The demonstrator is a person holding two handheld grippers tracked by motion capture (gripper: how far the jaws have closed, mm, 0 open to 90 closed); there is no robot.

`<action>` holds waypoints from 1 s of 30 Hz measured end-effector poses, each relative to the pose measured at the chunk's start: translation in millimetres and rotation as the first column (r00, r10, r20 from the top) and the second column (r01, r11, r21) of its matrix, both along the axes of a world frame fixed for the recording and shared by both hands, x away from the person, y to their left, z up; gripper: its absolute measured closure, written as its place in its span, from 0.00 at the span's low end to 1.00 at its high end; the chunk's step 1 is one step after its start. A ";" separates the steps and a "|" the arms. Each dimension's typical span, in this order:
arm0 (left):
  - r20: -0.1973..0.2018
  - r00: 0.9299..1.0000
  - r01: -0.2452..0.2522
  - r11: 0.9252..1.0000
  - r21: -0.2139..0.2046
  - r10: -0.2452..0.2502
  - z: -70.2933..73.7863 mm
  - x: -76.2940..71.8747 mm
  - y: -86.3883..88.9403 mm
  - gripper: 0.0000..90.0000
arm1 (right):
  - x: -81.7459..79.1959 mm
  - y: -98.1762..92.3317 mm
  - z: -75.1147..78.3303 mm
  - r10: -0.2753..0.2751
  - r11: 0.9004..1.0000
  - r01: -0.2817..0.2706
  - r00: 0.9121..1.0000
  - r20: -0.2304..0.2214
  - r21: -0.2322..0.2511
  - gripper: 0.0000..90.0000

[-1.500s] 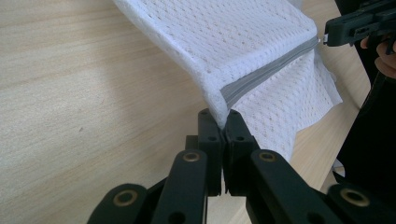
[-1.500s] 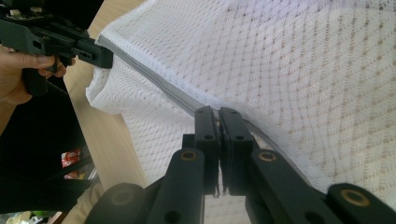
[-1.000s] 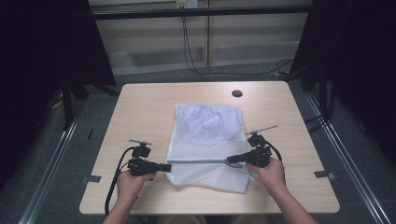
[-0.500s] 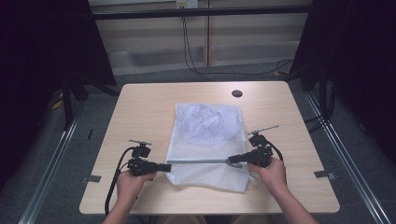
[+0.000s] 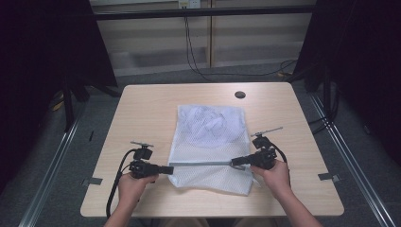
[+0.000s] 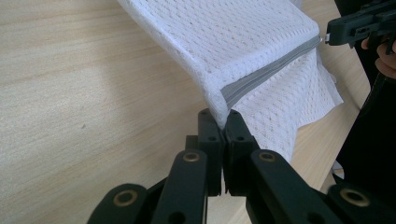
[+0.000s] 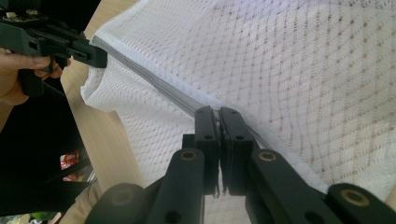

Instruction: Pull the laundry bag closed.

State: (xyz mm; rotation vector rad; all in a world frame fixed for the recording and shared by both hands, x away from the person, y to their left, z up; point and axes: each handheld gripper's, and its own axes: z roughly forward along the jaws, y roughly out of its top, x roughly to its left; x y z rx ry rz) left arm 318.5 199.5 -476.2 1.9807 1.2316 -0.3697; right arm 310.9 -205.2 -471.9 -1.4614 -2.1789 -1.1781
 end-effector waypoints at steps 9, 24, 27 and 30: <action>-0.010 1.000 -0.009 1.000 -0.010 0.009 0.4 -0.3 1.1 0.98 | -0.3 -4.3 -0.2 -0.013 1.000 0.013 1.000 -0.004 0.003 0.97; -0.012 1.000 -0.024 1.000 -0.007 0.024 0.3 1.2 0.6 0.98 | -2.6 -12.1 1.9 -0.020 1.000 0.020 1.000 -0.001 -0.012 0.97; -0.009 1.000 -0.023 1.000 -0.001 0.023 -0.7 1.3 0.2 0.98 | -4.3 -16.9 2.7 -0.029 0.999 0.029 1.000 0.003 -0.020 0.97; -0.012 1.000 -0.017 1.000 -0.005 0.017 -0.9 0.9 0.6 0.98 | -5.9 -22.2 3.5 -0.033 0.999 0.033 0.999 0.003 -0.028 0.97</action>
